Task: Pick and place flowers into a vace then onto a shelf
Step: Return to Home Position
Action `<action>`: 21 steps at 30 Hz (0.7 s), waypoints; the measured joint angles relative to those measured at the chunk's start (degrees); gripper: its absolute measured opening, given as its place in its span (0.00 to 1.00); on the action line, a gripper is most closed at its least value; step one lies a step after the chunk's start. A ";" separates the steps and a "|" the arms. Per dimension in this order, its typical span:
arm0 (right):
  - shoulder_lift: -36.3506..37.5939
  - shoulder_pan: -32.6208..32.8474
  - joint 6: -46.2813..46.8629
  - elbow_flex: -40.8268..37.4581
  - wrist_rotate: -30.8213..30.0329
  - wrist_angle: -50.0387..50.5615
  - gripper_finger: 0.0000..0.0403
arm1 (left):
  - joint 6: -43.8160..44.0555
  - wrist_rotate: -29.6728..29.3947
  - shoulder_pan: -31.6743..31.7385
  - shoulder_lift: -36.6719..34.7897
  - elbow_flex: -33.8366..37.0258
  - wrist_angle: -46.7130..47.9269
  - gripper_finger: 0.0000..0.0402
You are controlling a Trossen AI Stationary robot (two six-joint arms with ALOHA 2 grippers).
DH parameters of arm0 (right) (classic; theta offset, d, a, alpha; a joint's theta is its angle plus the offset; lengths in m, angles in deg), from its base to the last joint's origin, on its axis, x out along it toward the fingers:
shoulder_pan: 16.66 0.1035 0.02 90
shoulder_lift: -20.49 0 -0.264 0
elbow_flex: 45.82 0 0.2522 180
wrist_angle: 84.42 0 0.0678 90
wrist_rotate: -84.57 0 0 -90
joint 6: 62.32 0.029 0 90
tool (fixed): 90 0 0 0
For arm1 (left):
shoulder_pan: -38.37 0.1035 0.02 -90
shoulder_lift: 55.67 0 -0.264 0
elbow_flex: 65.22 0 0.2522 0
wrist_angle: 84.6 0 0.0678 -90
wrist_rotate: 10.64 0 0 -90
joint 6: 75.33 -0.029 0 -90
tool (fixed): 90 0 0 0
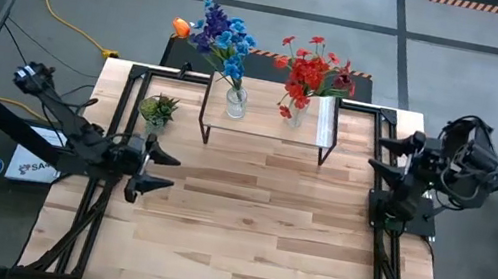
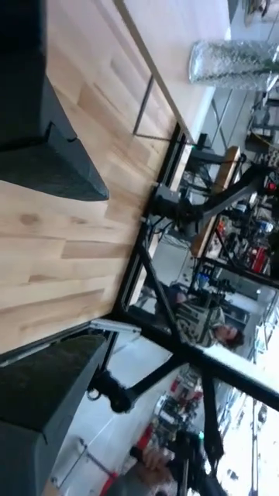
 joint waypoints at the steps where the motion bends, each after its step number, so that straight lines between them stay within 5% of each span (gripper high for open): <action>1: 0.58 0.22 0.01 0.00 0.02 0.42 0.90 | -0.12 0.01 -0.40 -0.60 0.62 -0.20 0.82; 12: 3.15 0.53 4.84 -0.69 4.36 9.06 0.90 | -1.57 0.01 -0.63 -4.23 2.68 -0.80 0.82; 21: 14.78 0.53 5.22 -16.29 7.19 1.91 0.90 | -2.67 0.08 -0.63 -5.37 2.68 -1.45 0.82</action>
